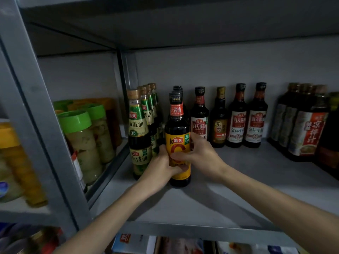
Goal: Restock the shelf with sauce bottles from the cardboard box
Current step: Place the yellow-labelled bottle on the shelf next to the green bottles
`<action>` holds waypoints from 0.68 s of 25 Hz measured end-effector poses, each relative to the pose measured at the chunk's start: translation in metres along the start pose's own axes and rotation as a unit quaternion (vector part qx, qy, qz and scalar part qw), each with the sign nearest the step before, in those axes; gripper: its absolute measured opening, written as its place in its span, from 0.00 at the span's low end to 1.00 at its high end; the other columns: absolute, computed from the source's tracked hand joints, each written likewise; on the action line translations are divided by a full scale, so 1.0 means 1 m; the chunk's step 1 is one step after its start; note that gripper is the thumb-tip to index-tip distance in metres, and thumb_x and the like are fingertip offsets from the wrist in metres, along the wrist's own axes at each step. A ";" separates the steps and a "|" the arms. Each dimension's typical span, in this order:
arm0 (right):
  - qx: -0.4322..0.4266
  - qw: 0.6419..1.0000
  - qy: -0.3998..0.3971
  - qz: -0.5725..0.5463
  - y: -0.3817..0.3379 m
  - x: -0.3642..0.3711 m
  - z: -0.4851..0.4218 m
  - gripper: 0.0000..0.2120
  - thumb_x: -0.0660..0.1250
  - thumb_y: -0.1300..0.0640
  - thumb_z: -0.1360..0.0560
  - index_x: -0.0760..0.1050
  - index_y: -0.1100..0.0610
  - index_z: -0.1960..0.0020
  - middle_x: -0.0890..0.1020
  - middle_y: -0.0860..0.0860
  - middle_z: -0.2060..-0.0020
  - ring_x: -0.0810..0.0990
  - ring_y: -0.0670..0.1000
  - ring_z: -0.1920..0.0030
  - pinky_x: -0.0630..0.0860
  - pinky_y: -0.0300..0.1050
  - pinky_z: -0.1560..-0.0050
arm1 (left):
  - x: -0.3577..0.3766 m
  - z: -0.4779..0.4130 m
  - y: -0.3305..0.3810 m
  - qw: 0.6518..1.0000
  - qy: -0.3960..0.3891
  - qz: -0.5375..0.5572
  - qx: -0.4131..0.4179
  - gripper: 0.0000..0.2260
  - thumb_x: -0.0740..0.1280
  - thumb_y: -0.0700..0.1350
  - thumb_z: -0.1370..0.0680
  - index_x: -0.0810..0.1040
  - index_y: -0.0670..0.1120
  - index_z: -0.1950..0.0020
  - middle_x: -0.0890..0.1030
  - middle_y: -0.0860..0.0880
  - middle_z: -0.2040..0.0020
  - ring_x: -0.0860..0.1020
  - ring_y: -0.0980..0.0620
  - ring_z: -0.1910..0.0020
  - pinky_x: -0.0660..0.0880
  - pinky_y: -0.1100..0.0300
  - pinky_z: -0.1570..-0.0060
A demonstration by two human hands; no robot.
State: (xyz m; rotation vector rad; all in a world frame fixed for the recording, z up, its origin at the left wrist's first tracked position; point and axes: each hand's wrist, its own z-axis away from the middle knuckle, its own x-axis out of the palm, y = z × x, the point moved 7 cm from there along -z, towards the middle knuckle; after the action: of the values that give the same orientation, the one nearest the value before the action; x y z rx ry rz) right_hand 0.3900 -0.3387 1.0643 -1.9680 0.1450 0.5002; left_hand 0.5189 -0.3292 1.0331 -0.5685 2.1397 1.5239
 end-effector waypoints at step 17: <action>-0.003 0.997 0.051 0.051 0.010 0.003 -0.004 0.29 0.79 0.49 0.35 0.71 0.48 0.38 0.80 0.47 0.44 0.81 0.47 0.43 0.80 0.49 0.43 | -0.001 -0.006 0.001 1.000 -0.019 0.009 0.009 0.29 0.75 0.46 0.26 0.64 0.47 0.31 0.72 0.58 0.43 0.71 0.60 0.43 0.68 0.76 0.53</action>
State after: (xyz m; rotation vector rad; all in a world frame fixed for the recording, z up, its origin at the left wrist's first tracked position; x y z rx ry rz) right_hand 0.3909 -0.3463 1.0556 -2.0002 0.3101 0.4655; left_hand 0.5190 -0.3350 1.0361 -0.5123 2.1337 1.5115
